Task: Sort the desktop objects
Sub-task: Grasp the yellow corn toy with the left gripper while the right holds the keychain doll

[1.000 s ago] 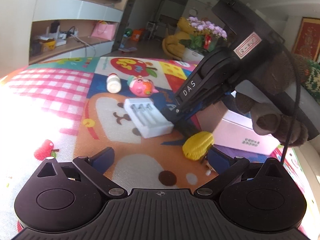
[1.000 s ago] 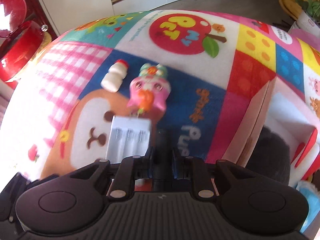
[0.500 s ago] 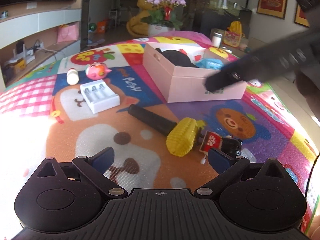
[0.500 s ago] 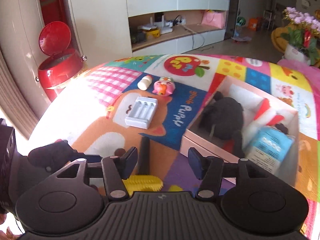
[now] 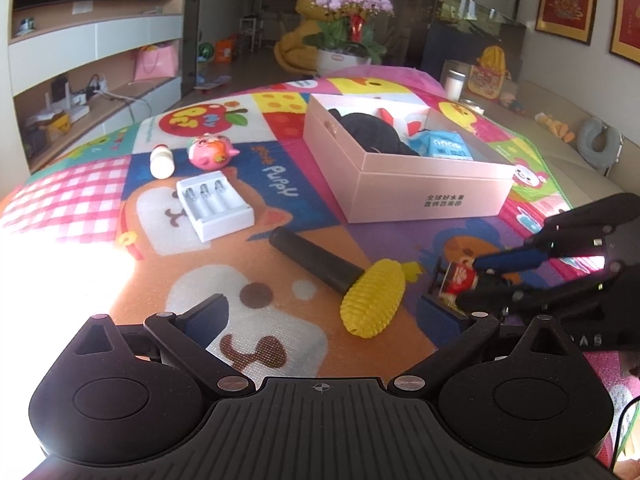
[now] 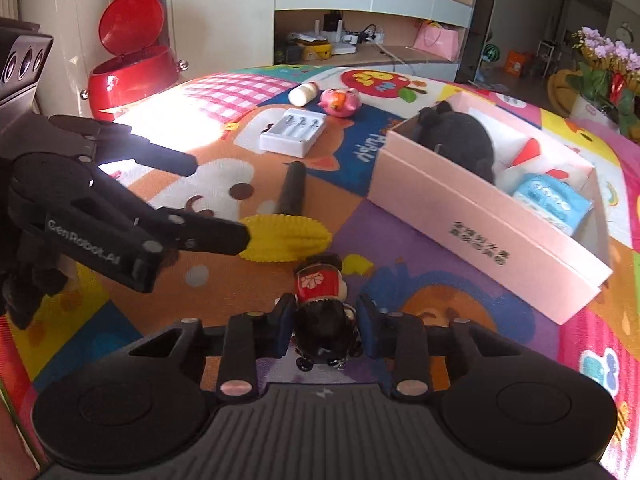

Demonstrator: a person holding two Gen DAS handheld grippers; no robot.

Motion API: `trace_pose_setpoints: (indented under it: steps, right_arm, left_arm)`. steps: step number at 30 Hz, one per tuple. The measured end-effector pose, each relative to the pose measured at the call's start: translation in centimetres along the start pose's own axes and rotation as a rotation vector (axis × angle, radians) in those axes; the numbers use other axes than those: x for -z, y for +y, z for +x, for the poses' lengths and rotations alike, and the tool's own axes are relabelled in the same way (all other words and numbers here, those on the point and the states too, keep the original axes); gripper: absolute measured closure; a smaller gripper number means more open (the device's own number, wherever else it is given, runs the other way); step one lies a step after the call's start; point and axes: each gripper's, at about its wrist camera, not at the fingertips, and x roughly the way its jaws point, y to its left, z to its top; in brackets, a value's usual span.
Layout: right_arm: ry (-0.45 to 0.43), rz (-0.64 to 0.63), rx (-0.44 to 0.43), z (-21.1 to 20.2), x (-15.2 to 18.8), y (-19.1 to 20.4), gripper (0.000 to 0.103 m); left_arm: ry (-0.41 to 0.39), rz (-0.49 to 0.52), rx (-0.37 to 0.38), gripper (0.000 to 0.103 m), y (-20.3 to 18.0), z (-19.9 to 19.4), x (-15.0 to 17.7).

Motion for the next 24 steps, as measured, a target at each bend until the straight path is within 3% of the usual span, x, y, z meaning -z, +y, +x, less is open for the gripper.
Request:
trace_pose_setpoints:
  steps: [4,6,12,14,15,24]
  right_arm:
    - [-0.053,0.040,0.163,-0.8,0.5,-2.8,0.070]
    - [-0.077,0.084,0.205,-1.2,0.6,-4.1,0.067]
    - [-0.122,0.248,0.189,-2.3,2.5,-5.8,0.054]
    - [-0.126,0.287,0.178,-2.7,3.4,-5.7,0.048]
    - [-0.124,0.300,0.176,-2.9,3.8,-5.5,0.046]
    - [-0.080,0.300,0.149,-1.9,5.3,-3.5,0.033]
  left_arm:
    - [0.016,0.027,0.031,0.001,-1.9,1.4,-0.1]
    - [0.020,0.049,0.048,0.001,-2.9,1.8,-0.2]
    - [0.031,0.144,-0.011,0.004,-4.6,2.4,0.3]
    - [0.047,0.153,-0.042,0.017,-4.4,2.7,0.4]
    - [0.054,0.150,-0.056,0.018,-4.1,2.8,0.4]
    - [0.002,0.129,-0.221,0.008,-0.3,1.6,-0.2]
